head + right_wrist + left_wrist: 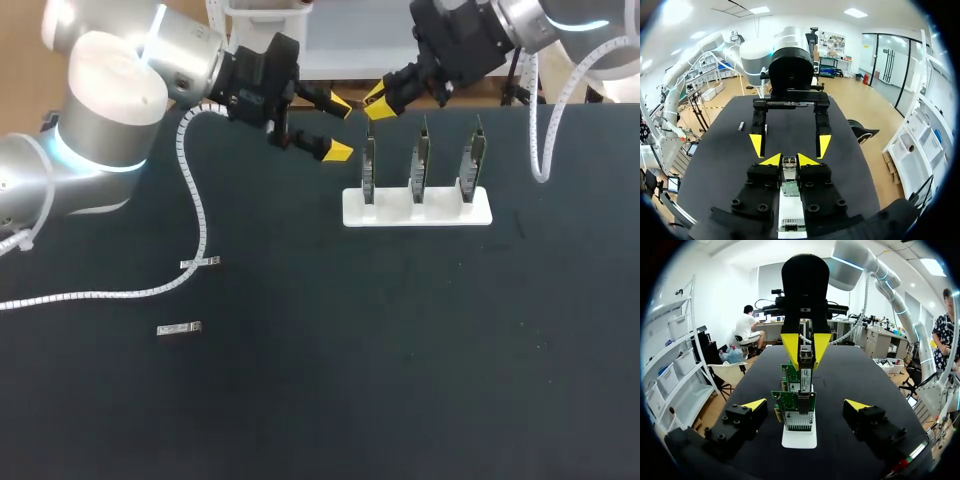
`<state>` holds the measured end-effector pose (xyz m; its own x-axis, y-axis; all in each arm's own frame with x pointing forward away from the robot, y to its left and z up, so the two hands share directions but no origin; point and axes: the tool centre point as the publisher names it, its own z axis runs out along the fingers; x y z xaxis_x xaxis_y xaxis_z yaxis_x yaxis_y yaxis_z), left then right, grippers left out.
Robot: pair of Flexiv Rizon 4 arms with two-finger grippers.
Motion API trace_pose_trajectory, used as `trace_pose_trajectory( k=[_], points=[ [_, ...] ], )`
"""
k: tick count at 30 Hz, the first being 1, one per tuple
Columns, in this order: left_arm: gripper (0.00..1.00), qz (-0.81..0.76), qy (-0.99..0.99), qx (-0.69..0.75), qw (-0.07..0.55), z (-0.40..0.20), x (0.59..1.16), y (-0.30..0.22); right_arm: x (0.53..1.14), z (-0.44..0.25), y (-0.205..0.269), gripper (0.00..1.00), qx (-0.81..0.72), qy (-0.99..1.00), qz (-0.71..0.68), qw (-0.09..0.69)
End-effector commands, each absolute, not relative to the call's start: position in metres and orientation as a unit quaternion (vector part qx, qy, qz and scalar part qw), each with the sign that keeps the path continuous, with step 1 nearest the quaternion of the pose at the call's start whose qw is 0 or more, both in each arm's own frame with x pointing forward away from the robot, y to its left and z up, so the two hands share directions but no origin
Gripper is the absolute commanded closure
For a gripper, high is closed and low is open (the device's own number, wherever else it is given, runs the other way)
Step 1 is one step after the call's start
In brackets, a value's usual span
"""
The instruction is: Pick up the optical module with the left hand, and insert it into the network port with the right hand.
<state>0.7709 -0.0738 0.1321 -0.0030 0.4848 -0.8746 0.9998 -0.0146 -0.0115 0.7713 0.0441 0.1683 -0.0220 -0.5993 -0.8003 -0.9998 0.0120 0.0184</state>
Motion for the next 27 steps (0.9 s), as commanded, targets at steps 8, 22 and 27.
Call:
trace_pose_trajectory(
  k=[8,22,27],
  points=[
    [0.00,-0.365,0.606,0.612,0.353,0.1318,0.7716,-0.0738,0.7735,0.1653,0.0447,1.00,-0.621,0.640,0.330,0.311],
    [0.00,-0.365,0.606,0.612,0.353,0.1318,0.7716,-0.0738,0.7745,0.1708,0.0442,1.00,-0.618,0.636,0.336,0.316],
    [0.00,-0.365,0.606,0.612,0.353,0.1318,0.7716,-0.0738,0.7743,0.1686,0.0446,1.00,-0.622,0.636,0.332,0.313]
  ],
)
